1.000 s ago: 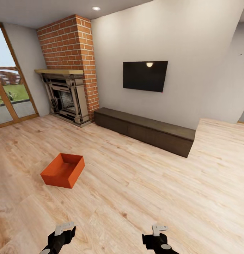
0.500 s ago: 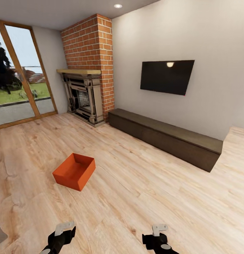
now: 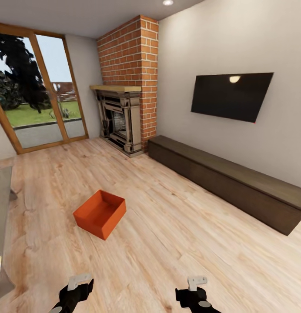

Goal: Move the two storage containers from the living room to the garage. In the garage, place one container on the floor and stack the other container on top of it (either order is fine).

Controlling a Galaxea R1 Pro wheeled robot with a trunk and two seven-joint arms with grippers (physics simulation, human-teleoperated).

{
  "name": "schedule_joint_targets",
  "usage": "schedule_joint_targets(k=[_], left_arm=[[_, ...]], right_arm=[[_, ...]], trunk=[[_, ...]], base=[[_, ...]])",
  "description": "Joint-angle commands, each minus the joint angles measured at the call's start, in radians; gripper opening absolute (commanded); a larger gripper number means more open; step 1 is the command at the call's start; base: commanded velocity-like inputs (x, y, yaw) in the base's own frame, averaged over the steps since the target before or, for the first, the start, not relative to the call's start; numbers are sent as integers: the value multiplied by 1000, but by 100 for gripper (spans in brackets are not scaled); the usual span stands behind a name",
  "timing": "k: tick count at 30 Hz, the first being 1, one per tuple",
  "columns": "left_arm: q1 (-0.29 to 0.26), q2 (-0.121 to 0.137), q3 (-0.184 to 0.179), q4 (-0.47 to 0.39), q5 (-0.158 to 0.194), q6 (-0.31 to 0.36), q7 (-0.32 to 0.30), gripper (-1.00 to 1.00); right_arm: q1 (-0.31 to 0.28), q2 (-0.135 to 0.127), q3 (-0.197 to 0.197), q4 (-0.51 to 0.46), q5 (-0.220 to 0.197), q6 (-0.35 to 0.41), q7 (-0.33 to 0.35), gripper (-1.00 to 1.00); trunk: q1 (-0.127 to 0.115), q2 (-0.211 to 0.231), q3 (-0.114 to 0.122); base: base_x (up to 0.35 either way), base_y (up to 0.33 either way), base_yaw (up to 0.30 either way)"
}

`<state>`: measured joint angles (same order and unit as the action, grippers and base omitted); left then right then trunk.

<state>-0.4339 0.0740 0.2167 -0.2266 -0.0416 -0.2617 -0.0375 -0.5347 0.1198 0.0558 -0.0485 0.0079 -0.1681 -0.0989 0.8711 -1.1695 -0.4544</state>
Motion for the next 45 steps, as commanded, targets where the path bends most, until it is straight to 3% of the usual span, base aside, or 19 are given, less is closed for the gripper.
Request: schedule_joint_targets(k=[1,35,45], left_arm=[[-1,0,7,1,-4,-3,-4,100],[-1,0,7,1,-4,-4,-4,100],[-1,0,7,1,-4,-4,-4,100]], right_arm=[[-1,1,6,1,1,-2,-5,100],[1,1,6,1,1,-2,-4,100],[1,1,6,1,1,-2,-4,100]], trunk=[[1,-1,-1],[1,-1,-1],[1,-1,-1]], base=[[293,-214,59],[292,-216,6],[291,-216,144]])
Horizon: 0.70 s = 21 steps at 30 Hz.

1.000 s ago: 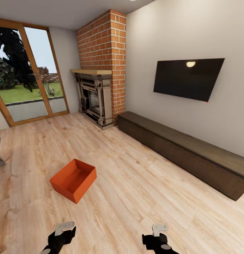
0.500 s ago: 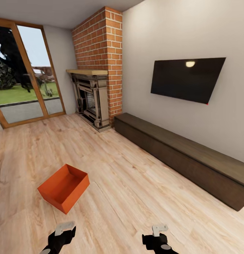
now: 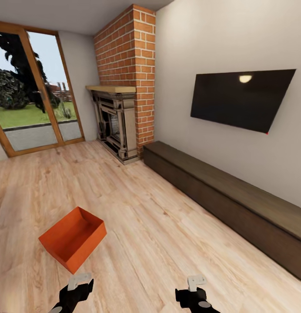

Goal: Move the two storage containers from the living room to the garage. In the garage, place one container on the floor and stack the other container on top of it (either order is fine).

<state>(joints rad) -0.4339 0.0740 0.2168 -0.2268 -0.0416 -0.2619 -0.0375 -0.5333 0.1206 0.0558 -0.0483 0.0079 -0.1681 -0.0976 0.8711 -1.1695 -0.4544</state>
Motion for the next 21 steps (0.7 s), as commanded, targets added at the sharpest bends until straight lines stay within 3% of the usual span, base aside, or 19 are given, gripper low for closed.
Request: schedule_joint_targets(k=[1,21], left_arm=[[-1,0,7,1,-4,-3,-4,100],[-1,0,8,1,-4,-4,-4,100]], right_arm=[[-1,0,6,1,1,-2,-5,100],[-1,0,6,1,1,-2,-5,100]], trunk=[[1,-1,-1],[1,-1,-1]], base=[[291,-216,249],[290,-216,282]])
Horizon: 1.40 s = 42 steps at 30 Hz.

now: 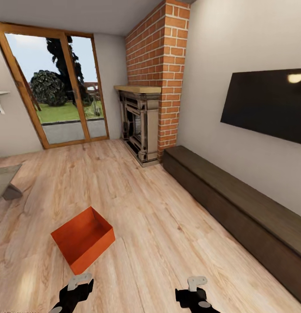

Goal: Move the two storage containers from the living room to the garage. In the garage, place one container on the floor and stack the other container on top of it (either order is fine).

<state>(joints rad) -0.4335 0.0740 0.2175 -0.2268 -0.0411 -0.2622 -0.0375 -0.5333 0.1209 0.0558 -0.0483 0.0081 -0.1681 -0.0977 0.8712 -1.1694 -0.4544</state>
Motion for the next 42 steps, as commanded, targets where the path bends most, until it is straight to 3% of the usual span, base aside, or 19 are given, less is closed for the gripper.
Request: schedule_joint_targets(k=[1,42], left_arm=[[-1,0,7,1,-4,-4,-4,100],[-1,0,8,1,-3,-5,-4,100]], right_arm=[[-1,0,6,1,1,-2,-5,100],[-1,0,6,1,1,-2,-5,100]], trunk=[[0,-1,-1],[0,-1,-1]], base=[[257,-199,288],[21,-16,288]])
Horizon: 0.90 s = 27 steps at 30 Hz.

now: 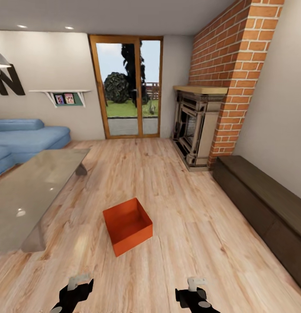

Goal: Move the two storage containers from the living room to the garage. In the garage, place one container on the floor and stack the other container on top of it (either order is fine).

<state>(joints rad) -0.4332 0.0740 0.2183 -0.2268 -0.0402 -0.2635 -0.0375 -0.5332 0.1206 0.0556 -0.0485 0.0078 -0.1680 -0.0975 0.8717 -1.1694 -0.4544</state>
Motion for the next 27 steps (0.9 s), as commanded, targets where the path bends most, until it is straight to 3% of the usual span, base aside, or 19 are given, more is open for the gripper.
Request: schedule_joint_targets(k=[1,27], left_arm=[[-1,0,7,1,-4,-3,-4,100],[-1,0,7,1,-4,-3,-4,100]], right_arm=[[-1,0,6,1,1,-2,-5,100],[-1,0,6,1,1,-2,-5,100]], trunk=[[0,-1,-1],[0,-1,-1]], base=[[0,0,288],[0,0,288]])
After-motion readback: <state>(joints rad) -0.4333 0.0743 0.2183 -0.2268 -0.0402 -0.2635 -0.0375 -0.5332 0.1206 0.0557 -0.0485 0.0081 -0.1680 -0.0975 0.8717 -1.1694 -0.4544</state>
